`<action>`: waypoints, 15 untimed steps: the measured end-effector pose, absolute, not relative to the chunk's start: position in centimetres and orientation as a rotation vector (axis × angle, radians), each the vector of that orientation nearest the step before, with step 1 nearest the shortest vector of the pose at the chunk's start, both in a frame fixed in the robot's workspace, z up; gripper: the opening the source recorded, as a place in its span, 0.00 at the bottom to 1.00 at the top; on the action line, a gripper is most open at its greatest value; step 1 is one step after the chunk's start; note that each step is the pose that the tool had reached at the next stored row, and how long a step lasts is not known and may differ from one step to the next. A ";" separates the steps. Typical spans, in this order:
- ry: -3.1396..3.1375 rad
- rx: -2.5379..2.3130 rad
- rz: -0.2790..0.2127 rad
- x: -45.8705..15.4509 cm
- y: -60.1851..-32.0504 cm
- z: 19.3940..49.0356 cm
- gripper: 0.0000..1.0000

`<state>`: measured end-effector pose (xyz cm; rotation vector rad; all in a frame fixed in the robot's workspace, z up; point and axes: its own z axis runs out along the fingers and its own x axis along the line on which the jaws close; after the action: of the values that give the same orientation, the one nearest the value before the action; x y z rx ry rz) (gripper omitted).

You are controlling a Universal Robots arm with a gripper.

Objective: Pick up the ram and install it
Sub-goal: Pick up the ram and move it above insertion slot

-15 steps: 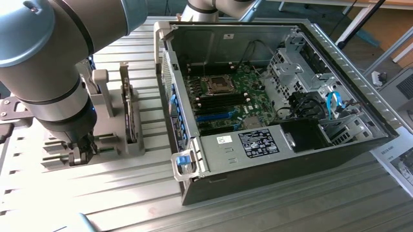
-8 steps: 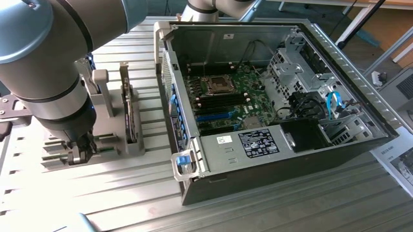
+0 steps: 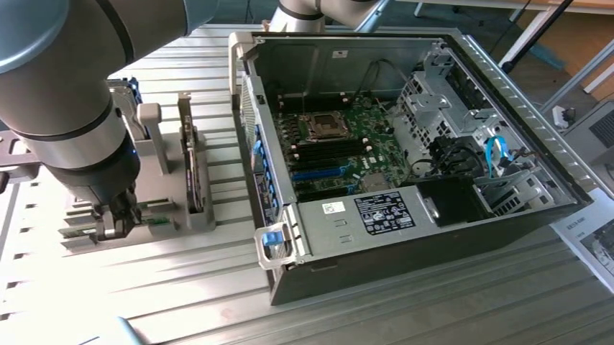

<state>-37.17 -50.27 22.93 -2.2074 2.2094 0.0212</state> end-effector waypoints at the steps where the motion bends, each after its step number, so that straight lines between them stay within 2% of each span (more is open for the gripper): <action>1: 2.209 -2.207 0.021 -37.2 -50.3 23.1 0.12; 15: 2.209 -2.207 0.021 -37.2 -50.3 24.9 0.12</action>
<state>-37.16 -50.27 24.92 -2.2074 2.2094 0.0212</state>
